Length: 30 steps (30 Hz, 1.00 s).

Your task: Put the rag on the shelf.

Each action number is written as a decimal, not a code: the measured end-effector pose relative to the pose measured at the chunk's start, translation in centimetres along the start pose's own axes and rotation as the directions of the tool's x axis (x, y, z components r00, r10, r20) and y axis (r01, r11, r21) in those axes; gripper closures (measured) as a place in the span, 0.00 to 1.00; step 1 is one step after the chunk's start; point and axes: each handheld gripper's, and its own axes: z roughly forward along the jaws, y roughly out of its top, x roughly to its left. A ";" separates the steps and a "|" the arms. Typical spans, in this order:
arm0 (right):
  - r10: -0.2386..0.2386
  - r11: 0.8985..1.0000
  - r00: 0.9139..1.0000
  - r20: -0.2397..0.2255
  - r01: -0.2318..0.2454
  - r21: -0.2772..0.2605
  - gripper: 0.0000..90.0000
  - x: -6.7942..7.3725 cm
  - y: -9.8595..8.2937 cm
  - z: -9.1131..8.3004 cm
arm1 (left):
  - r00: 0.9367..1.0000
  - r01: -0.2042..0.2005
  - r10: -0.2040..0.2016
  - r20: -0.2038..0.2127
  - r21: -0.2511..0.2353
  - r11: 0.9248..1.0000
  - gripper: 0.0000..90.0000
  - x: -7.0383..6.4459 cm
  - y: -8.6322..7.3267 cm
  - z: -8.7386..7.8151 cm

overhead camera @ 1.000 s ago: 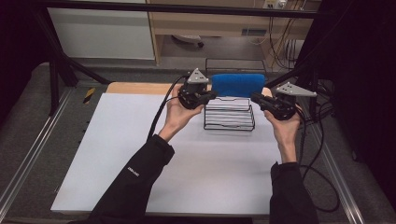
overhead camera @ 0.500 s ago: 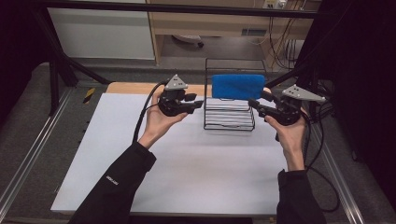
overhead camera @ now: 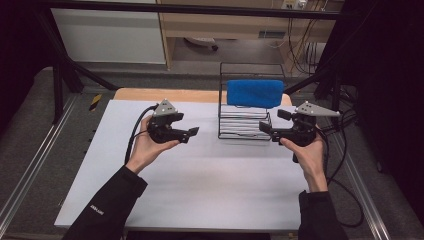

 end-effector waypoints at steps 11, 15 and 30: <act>-0.006 0.999 1.000 -0.017 0.007 0.043 0.04 1.3 -2.8 0.4 | 0.998 0.028 -0.025 -0.064 0.049 0.998 0.08 0.7 -5.9 -2.9; -0.003 0.997 1.000 -0.015 0.005 0.076 0.01 1.6 -4.3 0.8 | 0.997 0.051 -0.047 -0.067 0.060 0.997 0.08 1.0 -7.9 -3.7; 0.026 0.977 0.999 -0.031 -0.019 0.212 0.01 1.7 -10.7 0.7 | 0.993 0.108 -0.103 -0.051 0.088 0.990 0.08 1.8 -14.5 -6.0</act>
